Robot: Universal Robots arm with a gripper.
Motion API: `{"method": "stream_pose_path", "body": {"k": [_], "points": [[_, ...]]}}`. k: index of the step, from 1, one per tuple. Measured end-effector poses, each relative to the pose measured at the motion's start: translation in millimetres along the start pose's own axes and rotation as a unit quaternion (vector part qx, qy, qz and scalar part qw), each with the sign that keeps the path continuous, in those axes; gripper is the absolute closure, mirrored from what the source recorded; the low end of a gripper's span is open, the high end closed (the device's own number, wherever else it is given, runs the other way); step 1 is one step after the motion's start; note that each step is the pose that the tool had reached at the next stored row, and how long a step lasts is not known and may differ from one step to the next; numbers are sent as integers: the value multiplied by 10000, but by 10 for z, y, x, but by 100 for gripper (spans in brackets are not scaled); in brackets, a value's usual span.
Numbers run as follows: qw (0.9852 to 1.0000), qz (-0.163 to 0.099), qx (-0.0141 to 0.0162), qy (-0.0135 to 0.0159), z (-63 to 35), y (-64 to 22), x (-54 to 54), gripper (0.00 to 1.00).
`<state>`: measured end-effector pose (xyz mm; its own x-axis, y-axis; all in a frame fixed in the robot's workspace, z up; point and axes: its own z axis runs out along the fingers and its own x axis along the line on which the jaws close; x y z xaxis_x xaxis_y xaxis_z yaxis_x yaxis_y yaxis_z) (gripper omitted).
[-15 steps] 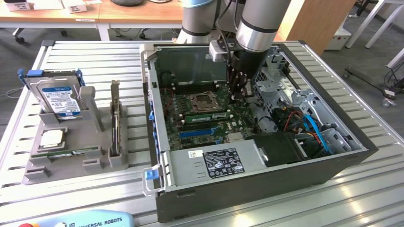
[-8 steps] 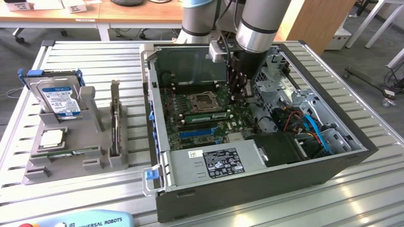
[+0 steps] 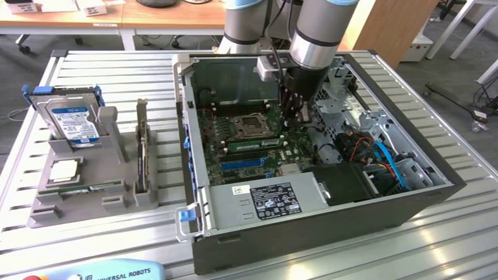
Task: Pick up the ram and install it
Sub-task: 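Press down the ram until it locks into place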
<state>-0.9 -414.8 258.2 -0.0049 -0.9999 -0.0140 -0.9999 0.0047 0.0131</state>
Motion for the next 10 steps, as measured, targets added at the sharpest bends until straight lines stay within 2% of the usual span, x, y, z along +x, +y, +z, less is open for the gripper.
{"method": "stream_pose_path", "body": {"k": [10], "points": [[10000, 0, 0, 0, 36, -10, 0, 90]]}}
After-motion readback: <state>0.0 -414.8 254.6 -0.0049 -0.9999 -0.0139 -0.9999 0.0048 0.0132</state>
